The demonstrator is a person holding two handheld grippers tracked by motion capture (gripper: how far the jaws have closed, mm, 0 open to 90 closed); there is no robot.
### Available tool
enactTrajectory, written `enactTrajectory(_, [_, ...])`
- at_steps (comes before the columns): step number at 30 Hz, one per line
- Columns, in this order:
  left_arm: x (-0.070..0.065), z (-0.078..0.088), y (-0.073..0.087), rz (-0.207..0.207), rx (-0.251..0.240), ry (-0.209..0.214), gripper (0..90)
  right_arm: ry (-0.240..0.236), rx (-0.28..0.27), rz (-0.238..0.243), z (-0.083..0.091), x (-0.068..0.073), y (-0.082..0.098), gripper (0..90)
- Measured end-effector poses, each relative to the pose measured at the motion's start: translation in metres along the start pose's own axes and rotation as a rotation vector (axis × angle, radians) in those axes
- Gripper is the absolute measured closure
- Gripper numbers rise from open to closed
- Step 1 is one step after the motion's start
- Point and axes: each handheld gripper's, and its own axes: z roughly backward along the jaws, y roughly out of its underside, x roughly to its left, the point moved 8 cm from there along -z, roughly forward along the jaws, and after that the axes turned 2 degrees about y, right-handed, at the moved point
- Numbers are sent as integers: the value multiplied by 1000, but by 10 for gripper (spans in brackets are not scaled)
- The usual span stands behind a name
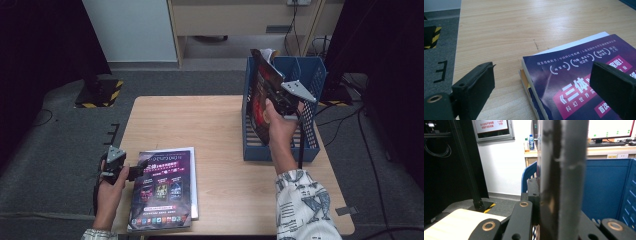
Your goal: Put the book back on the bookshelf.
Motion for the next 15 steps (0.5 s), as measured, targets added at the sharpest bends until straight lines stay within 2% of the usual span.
enactTrajectory(5, [-1, -1, 0, -5, 3, 1, 56, 9, 2, -4, 2, -4, 11, 860])
enactTrajectory(15, [-1, -1, 0, -3, 2, 0, 57, 9, 20, -15, 3, -3, 30, 860])
